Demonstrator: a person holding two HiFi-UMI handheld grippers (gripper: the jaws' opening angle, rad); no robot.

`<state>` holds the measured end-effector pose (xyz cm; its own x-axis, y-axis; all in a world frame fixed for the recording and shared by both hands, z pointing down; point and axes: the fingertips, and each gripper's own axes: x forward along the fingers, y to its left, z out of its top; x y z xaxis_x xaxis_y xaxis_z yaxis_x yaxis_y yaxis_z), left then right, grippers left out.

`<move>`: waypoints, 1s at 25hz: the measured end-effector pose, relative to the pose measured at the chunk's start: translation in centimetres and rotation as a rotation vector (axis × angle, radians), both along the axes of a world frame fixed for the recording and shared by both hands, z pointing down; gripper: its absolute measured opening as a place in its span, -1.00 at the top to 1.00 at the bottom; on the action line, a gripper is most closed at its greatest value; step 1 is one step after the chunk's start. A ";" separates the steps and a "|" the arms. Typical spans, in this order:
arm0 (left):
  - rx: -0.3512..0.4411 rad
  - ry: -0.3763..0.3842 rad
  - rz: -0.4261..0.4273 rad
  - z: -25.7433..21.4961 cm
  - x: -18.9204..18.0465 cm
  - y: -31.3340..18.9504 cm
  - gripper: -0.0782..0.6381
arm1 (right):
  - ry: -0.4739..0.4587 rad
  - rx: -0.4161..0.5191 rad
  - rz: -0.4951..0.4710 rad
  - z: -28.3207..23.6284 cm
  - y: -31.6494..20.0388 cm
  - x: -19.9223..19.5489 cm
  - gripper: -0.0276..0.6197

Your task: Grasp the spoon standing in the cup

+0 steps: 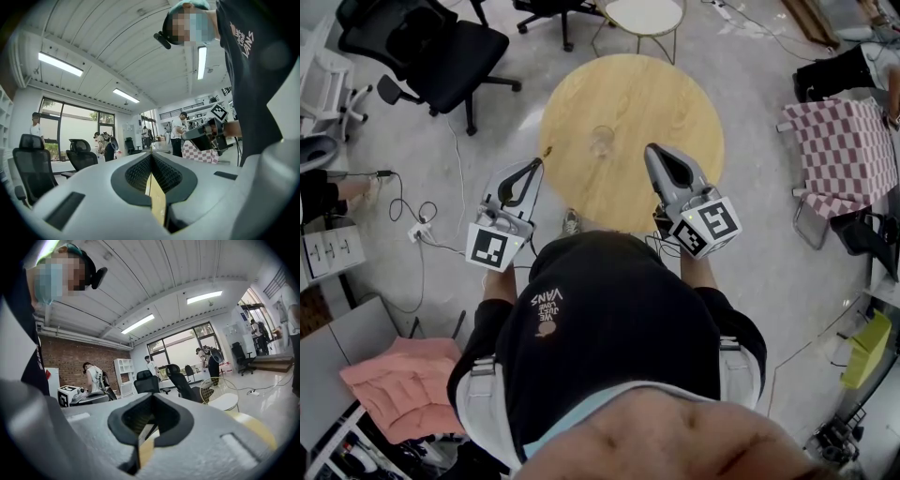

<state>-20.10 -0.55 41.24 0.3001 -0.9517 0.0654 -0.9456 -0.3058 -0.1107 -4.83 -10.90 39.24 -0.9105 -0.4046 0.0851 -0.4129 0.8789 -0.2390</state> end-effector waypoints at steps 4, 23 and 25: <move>-0.004 0.007 -0.013 0.1 -0.3 0.6 0.75 | 0.001 -0.004 -0.009 0.1 0.1 -0.4 0.92; 0.000 0.023 -0.024 -0.2 -0.6 1.1 0.75 | 0.127 0.046 -0.025 1.5 0.5 -1.5 0.92; 0.006 0.022 -0.021 -0.3 -0.6 1.0 0.75 | 0.129 0.046 -0.026 1.5 0.5 -1.6 0.92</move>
<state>-20.72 0.49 40.89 0.2814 -0.9581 0.0537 -0.9540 -0.2854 -0.0920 -6.42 -10.36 40.75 -0.9033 -0.3874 0.1841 -0.4147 0.8984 -0.1445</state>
